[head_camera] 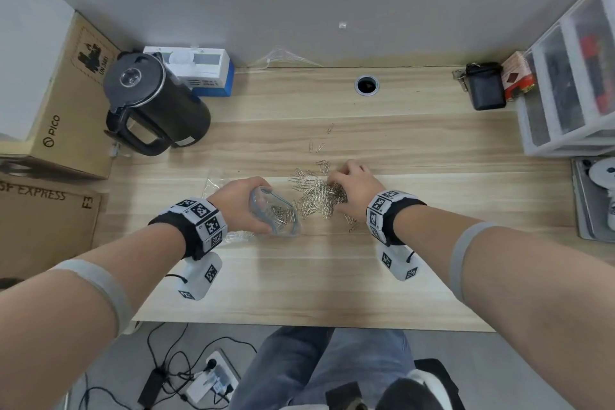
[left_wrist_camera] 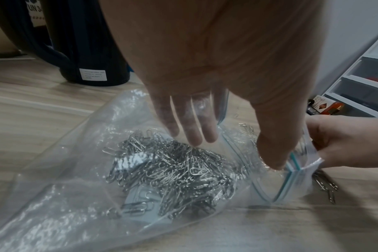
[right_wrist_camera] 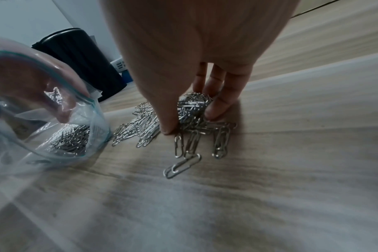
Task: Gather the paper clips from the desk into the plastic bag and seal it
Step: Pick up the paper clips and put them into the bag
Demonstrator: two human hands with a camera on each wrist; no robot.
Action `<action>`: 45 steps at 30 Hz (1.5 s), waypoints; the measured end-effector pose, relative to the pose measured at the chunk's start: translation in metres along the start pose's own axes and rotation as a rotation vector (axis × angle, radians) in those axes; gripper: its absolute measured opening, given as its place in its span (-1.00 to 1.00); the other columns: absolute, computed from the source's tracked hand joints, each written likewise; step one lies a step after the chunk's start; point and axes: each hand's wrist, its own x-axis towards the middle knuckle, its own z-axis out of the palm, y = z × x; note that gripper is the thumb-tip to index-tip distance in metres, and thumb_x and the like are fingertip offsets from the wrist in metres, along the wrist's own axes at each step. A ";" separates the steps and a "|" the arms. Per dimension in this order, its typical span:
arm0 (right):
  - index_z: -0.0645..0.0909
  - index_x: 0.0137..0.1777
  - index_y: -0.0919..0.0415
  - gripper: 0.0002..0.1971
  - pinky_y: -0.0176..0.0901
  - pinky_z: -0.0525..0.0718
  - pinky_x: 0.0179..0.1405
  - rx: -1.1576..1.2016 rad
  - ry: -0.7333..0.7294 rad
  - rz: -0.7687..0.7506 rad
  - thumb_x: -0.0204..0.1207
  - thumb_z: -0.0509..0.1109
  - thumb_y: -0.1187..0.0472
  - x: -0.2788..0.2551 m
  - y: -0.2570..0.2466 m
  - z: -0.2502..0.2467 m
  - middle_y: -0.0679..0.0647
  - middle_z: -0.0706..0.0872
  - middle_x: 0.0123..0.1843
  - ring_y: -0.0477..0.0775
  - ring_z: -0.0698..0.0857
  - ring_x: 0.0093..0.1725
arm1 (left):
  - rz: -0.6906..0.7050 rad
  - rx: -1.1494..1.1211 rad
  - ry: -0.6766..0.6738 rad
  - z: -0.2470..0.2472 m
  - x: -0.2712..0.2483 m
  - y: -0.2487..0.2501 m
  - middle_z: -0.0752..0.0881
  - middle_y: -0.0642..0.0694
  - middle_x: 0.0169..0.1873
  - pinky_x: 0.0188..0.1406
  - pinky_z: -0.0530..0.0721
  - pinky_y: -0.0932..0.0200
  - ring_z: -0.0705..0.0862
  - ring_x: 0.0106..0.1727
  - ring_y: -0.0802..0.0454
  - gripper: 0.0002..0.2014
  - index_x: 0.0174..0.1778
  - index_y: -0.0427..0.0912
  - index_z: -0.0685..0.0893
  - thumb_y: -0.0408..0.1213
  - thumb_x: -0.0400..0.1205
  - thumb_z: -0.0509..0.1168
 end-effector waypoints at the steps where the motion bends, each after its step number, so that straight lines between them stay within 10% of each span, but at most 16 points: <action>1: 0.45 0.43 -0.10 -0.38 0.16 0.58 0.35 0.007 0.010 -0.003 0.37 0.59 0.00 0.000 0.000 0.001 0.05 0.40 0.36 0.15 0.38 0.35 | 0.001 0.000 0.002 0.001 0.000 0.000 0.71 0.09 -0.01 0.07 0.75 0.01 0.72 0.03 0.04 -0.25 0.30 0.05 0.59 -0.06 0.18 0.71; 8: 0.23 0.57 -0.26 -0.01 0.07 0.56 0.31 0.033 0.040 -0.020 0.14 0.56 -0.41 0.001 -0.010 0.004 0.08 0.37 0.33 0.14 0.35 0.34 | 0.005 0.006 -0.003 0.002 0.001 0.000 0.68 0.12 0.01 0.05 0.71 0.10 0.70 0.04 0.05 -0.25 0.33 0.03 0.58 -0.06 0.22 0.71; 21: 0.66 0.09 0.10 -0.75 -0.03 0.49 0.29 0.140 0.075 0.027 0.46 0.43 0.38 0.006 -0.010 0.004 0.17 0.56 0.21 0.26 0.52 0.30 | 0.017 -0.005 -0.004 0.003 -0.002 0.000 0.72 0.03 0.05 0.10 0.69 0.11 0.71 0.08 0.01 -0.26 0.35 -0.04 0.60 -0.10 0.24 0.71; 32: 0.69 -0.14 0.04 -0.85 -0.29 0.57 -0.25 0.271 0.066 0.029 0.44 0.44 0.34 0.005 -0.025 -0.028 -0.05 0.73 -0.14 0.00 0.72 -0.20 | 0.013 -0.008 -0.039 -0.002 -0.003 0.002 0.72 0.00 0.08 0.11 0.72 0.04 0.72 0.09 -0.01 -0.19 0.39 -0.04 0.56 -0.03 0.22 0.70; 45: 0.81 -0.09 0.03 -0.83 -0.16 0.76 0.04 0.591 -0.210 -0.108 0.38 0.55 0.31 0.000 -0.102 -0.001 -0.01 0.84 -0.06 0.00 0.79 -0.04 | 0.061 -0.053 -0.018 0.003 -0.006 0.003 0.74 0.08 0.19 0.23 0.70 0.00 0.72 0.18 0.06 -0.07 0.39 0.06 0.52 0.17 0.07 0.62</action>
